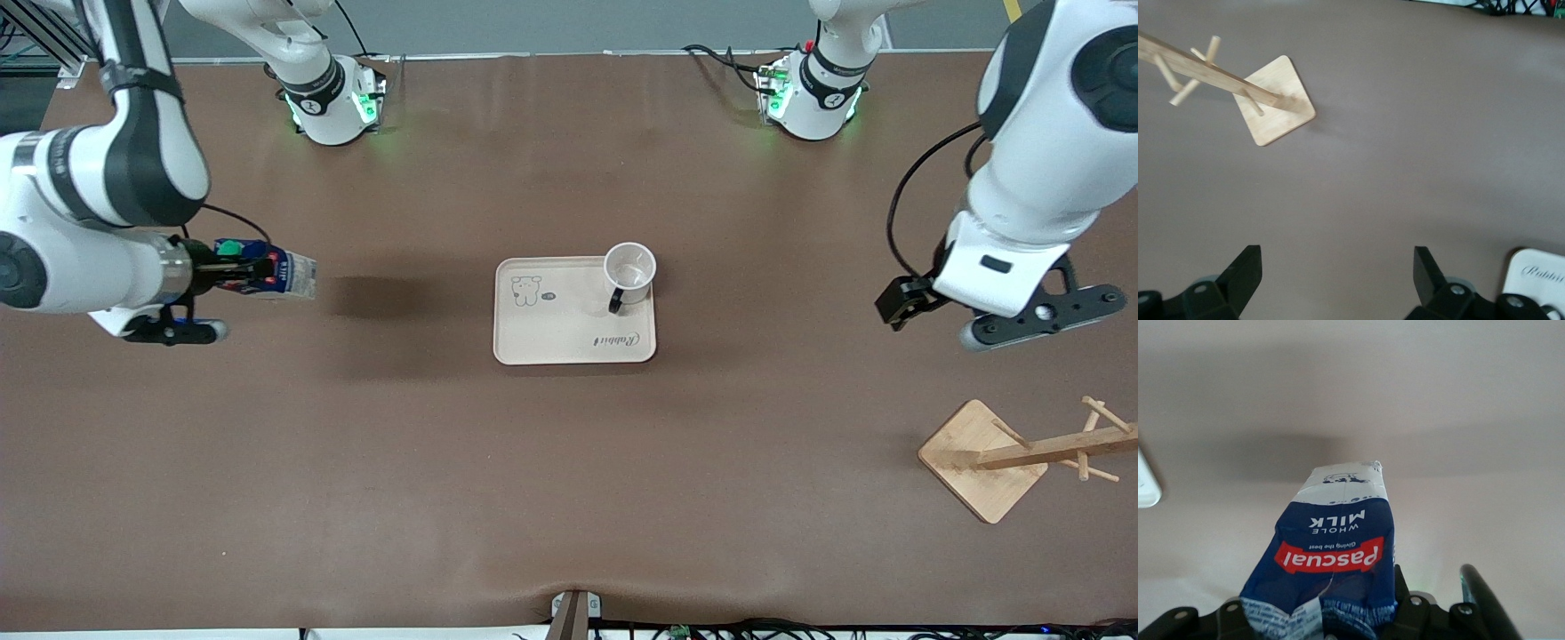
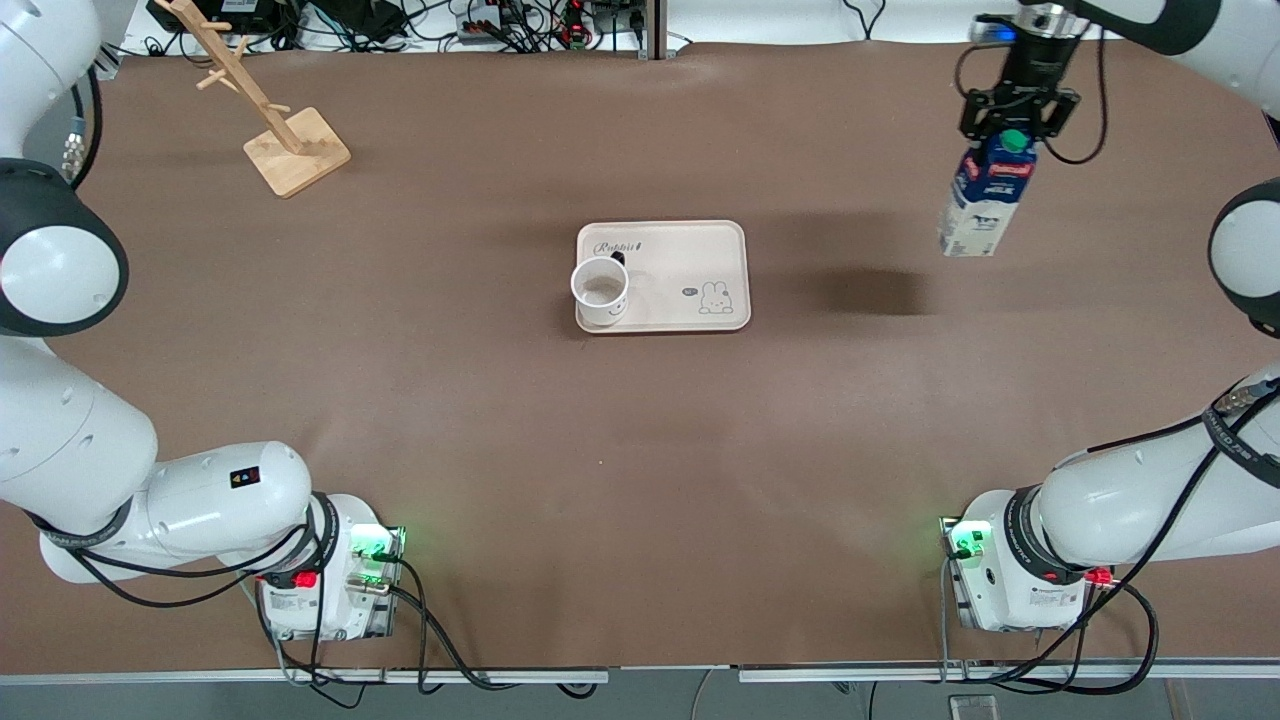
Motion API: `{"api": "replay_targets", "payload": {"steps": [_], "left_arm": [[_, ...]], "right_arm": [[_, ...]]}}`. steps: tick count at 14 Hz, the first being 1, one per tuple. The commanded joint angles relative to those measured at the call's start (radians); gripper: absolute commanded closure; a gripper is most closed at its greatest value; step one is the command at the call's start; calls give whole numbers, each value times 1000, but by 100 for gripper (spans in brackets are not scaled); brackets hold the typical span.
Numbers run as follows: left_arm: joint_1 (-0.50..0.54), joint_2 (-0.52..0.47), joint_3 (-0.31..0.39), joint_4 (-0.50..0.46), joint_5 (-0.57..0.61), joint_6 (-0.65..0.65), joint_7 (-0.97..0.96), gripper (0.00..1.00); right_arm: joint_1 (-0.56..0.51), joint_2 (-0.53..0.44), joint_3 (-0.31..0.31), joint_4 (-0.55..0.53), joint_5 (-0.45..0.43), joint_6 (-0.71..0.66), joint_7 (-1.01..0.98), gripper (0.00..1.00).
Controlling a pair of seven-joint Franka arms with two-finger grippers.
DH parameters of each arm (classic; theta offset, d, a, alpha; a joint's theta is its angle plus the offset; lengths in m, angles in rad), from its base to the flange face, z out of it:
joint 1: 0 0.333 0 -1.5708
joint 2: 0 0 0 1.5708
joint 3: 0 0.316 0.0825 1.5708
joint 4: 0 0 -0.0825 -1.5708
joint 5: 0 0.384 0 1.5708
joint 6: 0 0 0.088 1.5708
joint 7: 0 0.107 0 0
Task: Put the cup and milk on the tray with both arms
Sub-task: 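Release the mug on the tray while the right gripper lifts the milk, then carry the milk carton over the tray with the right gripper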
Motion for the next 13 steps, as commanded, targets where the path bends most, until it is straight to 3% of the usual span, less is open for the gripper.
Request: {"api": "replay_targets", "payload": {"steps": [1, 4, 7, 9, 13], "left_arm": [[-11, -10, 5, 62, -13, -100, 43, 0], [-39, -56, 74, 59, -61, -110, 118, 0], [-114, -125, 270, 39, -197, -123, 360, 0], [-157, -151, 364, 33, -239, -171, 416, 0], [-186, -244, 438, -50, -262, -177, 422, 0]], "right_arm": [[59, -6, -8, 23, 66, -16, 54, 87], [149, -4, -8, 42, 106, 9, 178, 87], [240, 0, -10, 52, 134, 74, 270, 86], [289, 20, -10, 49, 132, 124, 330, 86], [393, 60, -8, 50, 135, 242, 401, 86]]}}
